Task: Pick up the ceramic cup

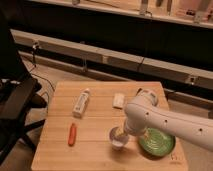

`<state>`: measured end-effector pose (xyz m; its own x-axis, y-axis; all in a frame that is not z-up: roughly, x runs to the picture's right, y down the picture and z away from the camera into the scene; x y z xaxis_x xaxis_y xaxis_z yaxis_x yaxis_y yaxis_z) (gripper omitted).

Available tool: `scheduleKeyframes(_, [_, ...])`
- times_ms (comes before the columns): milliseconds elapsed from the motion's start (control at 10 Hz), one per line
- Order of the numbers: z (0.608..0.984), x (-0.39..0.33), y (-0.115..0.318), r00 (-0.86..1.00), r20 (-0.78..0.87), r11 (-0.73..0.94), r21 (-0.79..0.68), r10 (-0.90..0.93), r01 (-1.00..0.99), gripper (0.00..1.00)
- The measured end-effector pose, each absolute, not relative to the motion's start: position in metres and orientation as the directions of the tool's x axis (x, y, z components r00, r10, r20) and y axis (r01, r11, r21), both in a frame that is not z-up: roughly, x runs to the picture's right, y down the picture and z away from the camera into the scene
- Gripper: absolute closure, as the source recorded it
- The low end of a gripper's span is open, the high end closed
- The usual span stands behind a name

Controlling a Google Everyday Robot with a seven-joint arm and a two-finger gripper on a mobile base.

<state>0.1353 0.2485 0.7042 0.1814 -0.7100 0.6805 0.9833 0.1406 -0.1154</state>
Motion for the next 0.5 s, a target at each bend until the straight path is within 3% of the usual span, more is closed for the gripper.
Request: scheduleKeyframes(500, [0.723, 0.13, 0.254, 0.167, 0.671, 0.136, -0.099, -0.722, 0.986, 0.21])
